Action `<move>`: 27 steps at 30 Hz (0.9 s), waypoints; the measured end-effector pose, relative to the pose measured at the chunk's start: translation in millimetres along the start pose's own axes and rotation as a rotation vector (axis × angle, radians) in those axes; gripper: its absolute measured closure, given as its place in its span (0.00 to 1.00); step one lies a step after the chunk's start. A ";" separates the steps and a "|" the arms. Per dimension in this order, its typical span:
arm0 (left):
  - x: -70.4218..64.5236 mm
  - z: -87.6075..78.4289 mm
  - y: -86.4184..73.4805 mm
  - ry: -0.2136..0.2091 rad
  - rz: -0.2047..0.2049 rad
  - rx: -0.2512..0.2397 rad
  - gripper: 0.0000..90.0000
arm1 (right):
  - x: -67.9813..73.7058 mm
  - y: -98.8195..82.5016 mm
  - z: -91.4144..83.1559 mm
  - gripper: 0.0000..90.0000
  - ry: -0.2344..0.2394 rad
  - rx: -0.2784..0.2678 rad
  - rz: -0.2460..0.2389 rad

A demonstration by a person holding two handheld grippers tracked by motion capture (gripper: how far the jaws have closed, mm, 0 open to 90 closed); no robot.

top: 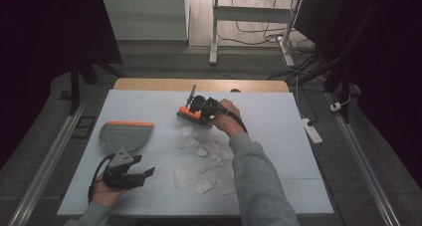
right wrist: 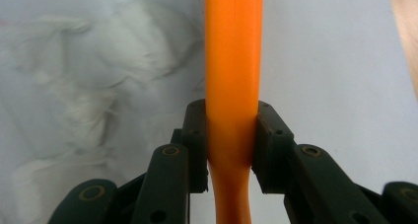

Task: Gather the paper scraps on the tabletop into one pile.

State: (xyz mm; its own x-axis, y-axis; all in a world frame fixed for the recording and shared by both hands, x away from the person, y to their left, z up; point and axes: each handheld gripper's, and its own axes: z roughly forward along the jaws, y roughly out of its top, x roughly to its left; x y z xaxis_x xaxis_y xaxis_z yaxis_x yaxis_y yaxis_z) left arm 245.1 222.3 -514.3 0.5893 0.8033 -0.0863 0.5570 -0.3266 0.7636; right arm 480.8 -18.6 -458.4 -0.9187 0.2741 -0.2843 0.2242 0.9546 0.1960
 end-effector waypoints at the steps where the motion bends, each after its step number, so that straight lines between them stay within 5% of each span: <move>1: -0.2 -0.2 0.1 0.000 0.001 0.000 0.36 | 3.5 0.6 -0.7 0.79 0.013 0.008 -0.019; 7: -0.6 0.9 0.3 0.000 0.000 0.002 0.36 | 28.4 -9.6 -15.6 0.79 0.093 0.025 -0.129; 12: -1.2 1.0 0.5 0.002 0.006 0.006 0.36 | 46.1 -29.2 -28.2 0.79 0.147 0.004 -0.162; 14: -1.4 1.2 0.6 0.004 0.006 0.006 0.36 | 49.0 -35.9 -34.8 0.79 0.170 -0.016 -0.151; 16: -1.3 1.5 0.5 0.006 0.005 0.006 0.36 | 47.8 -41.4 -42.3 0.79 0.143 -0.069 -0.147; 23: -1.4 1.7 0.8 0.011 0.007 0.010 0.36 | 35.2 -61.1 -73.7 0.79 0.108 -0.225 -0.003; 27: -1.9 1.5 0.9 0.013 0.008 0.010 0.36 | 34.0 -69.7 -81.6 0.78 0.098 -0.256 0.070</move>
State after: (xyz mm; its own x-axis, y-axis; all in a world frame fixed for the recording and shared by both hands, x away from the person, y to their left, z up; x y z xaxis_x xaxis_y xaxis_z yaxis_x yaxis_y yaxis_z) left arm 245.3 219.7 -514.4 0.5861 0.8070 -0.0722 0.5583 -0.3376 0.7579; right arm 407.4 -85.3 -405.2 -0.9337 0.3138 -0.1725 0.2099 0.8700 0.4461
